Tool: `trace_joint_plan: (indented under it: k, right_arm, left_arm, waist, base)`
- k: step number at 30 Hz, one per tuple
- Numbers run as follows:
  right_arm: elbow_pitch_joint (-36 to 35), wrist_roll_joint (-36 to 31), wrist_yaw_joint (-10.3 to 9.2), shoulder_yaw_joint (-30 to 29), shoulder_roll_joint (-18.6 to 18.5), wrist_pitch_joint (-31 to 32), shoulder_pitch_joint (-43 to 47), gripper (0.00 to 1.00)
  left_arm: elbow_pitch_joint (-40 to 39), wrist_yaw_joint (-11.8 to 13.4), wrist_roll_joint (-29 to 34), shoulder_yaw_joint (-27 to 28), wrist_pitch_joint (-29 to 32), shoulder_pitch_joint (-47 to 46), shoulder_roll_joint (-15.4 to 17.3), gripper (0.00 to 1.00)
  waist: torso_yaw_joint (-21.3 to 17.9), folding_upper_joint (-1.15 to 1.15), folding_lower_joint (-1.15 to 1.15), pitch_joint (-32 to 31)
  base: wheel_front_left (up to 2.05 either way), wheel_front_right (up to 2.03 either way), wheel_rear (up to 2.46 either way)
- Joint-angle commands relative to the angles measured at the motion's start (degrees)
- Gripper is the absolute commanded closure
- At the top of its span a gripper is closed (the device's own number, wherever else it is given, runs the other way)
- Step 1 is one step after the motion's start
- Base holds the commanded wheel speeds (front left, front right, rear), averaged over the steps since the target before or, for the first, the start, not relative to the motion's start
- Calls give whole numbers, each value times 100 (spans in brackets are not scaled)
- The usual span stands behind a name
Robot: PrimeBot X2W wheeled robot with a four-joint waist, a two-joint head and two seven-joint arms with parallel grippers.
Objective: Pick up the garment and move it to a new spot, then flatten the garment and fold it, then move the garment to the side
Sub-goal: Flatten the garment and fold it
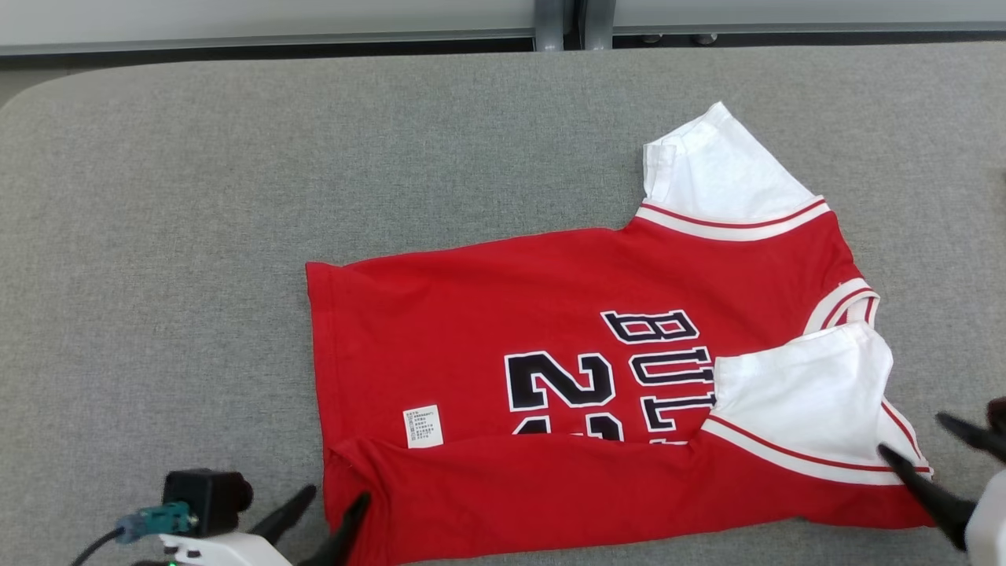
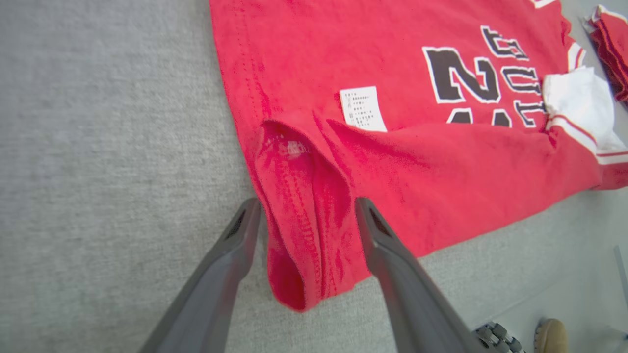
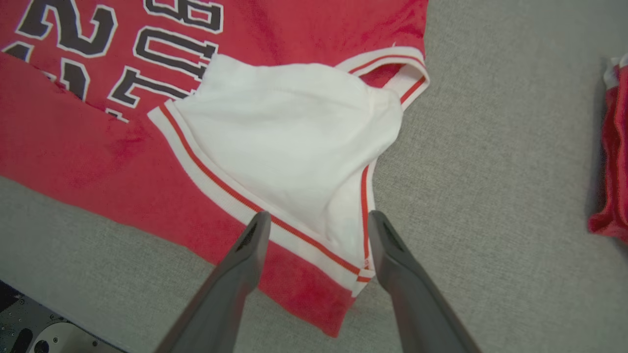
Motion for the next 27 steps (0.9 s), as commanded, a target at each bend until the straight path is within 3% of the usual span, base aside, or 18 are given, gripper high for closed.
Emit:
trace_joint_plan:
  k: [1, 5, 6, 10, 13, 19, 24, 27]
  right_arm:
    - [-126, -51, -4, -128, -109, 32, -24, 0]
    - [-654, 79, -3, -359, -454, 290, -539, 0]
    - [-691, 80, -3, -354, -579, 373, -747, 0]
    - [-409, 141, -3, -89, -793, 625, -1966, 0]
    - [95, 119, -3, 194, -648, 837, -3079, 0]
    - [1618, -419, -3, 700, -475, 979, -4955, 0]
    - [2675, -552, -3, 1016, -270, 683, -5522, 0]
    - [3125, -612, -3, 1112, -202, 508, -5707, 0]
  left_arm:
    - [-85, 60, 62, 80, -36, -49, 65, 0]
    - [-351, 299, 208, 458, -147, -481, 138, 0]
    - [-336, 292, 303, 468, -84, -647, 227, 0]
    - [-46, 155, 314, 387, 200, -1672, 70, 0]
    - [405, -33, 433, 210, 400, -2579, -81, 0]
    - [1504, -676, 600, -336, 700, -4115, -538, 0]
    - [2149, -1046, 638, -676, 626, -4626, -928, 0]
    - [2310, -1203, 641, -783, 626, -4746, -997, 0]
  waist:
    - [9, 0, 0, -68]
    - [28, 0, 0, -57]
    - [50, 0, 0, -18]
    - [236, 0, 0, 328]
    - [438, 0, 0, 795]
    - [971, 0, 0, 1523]
    - [1279, 0, 0, 1584]
    - [1369, 0, 0, 1583]
  base:
    - [0, 0, 0]
    - [0, 0, 0]
    - [0, 0, 0]
    - [0, 0, 0]
    - [0, 0, 0]
    - [0, 0, 0]
    - [0, 0, 0]
    - [0, 0, 0]
